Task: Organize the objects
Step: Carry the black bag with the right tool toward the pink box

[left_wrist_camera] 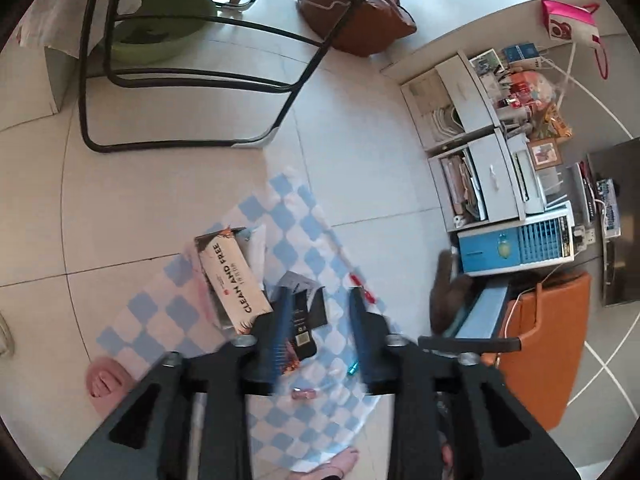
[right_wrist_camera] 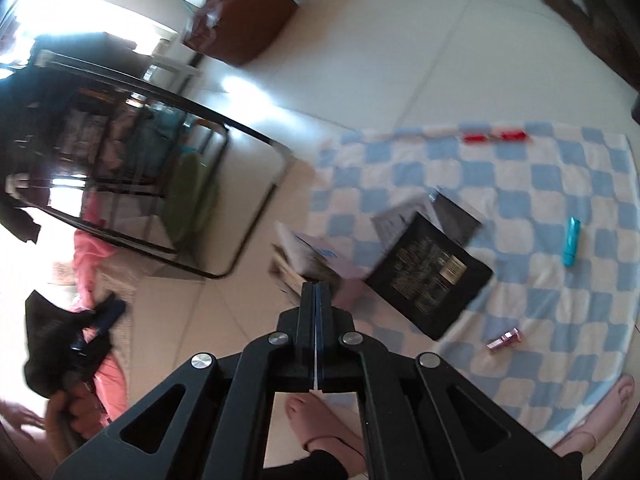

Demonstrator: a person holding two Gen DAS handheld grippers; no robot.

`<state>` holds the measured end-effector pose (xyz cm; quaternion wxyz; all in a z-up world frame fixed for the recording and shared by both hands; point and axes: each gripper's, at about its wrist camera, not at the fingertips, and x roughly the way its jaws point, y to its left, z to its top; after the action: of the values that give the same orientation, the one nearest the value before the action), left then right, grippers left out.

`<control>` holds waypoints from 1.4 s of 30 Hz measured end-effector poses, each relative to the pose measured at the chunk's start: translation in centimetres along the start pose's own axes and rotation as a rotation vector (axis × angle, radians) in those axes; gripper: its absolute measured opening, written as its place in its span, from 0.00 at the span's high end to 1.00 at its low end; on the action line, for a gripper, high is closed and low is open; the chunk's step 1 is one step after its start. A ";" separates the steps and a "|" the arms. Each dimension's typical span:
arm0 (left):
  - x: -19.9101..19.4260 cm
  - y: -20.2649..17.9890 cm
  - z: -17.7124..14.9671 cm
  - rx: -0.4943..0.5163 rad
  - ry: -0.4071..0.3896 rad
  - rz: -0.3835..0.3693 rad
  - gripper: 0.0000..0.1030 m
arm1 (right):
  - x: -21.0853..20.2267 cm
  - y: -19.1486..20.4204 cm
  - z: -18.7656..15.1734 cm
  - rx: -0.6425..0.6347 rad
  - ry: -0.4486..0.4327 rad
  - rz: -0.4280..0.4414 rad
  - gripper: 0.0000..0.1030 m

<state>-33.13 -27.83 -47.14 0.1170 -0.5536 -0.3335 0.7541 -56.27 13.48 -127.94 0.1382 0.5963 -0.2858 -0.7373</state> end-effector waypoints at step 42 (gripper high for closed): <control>16.4 -5.1 -0.4 -0.031 0.307 0.041 0.60 | 24.0 -21.1 1.8 -0.018 0.634 0.519 0.21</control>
<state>-39.66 -14.84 -56.41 0.1426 -0.6710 -0.3117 0.6575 -61.16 17.69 -159.31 0.4060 0.7008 -0.3636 -0.4603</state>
